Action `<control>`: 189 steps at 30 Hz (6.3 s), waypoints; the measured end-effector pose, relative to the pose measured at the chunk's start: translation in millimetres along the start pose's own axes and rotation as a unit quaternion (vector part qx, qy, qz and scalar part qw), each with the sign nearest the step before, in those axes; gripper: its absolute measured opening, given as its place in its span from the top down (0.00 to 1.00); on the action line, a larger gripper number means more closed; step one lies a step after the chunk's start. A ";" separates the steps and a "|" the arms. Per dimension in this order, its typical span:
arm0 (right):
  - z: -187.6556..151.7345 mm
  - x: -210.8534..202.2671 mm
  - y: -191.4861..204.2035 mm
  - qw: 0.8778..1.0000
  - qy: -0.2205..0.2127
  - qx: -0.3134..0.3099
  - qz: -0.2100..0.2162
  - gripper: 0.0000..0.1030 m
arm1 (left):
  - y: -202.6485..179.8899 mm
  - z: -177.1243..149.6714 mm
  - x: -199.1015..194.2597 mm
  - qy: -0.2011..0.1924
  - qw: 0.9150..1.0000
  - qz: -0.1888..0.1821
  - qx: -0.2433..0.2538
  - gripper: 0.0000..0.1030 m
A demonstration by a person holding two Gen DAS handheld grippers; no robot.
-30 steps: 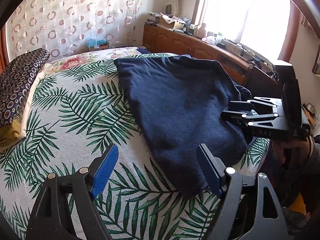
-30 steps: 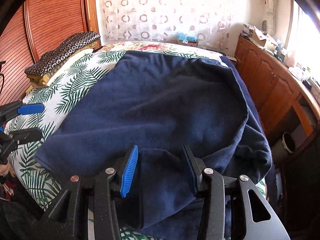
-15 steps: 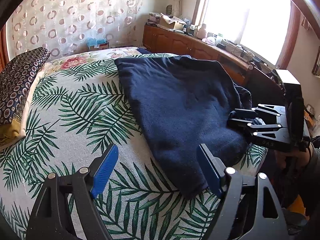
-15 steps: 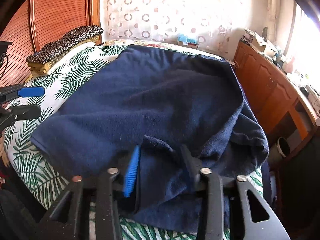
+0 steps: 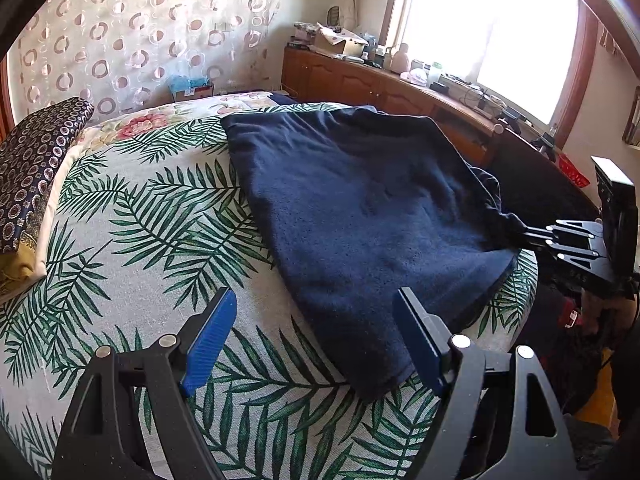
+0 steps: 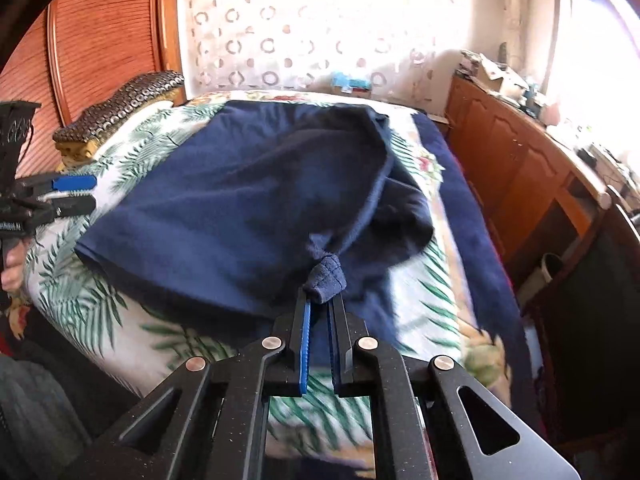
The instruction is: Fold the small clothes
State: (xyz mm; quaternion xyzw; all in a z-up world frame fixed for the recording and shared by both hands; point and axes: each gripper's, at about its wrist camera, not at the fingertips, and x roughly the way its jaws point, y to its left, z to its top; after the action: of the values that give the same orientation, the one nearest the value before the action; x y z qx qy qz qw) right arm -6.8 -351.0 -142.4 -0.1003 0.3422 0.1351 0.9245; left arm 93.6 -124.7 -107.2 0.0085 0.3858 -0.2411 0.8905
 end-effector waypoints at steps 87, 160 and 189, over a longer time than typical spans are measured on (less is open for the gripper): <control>220.8 72.9 -62.6 0.986 -0.127 0.073 0.074 0.93 | 83.5 176.0 53.6 -0.058 0.995 -0.029 -0.069 0.93; 254.3 137.4 -101.2 0.990 0.035 0.112 0.081 0.33 | 112.7 155.7 156.3 0.039 0.996 0.010 -0.074 0.25; 263.6 90.6 -59.3 0.988 -0.064 0.045 0.131 0.80 | 87.9 174.5 54.3 -0.073 0.996 -0.027 -0.047 0.91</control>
State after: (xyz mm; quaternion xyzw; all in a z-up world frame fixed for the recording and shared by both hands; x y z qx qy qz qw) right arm 237.8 -317.3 -0.1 -0.0044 0.2982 0.2461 0.9222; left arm 282.8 -105.1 -37.2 -0.0610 0.3310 -0.2465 0.9088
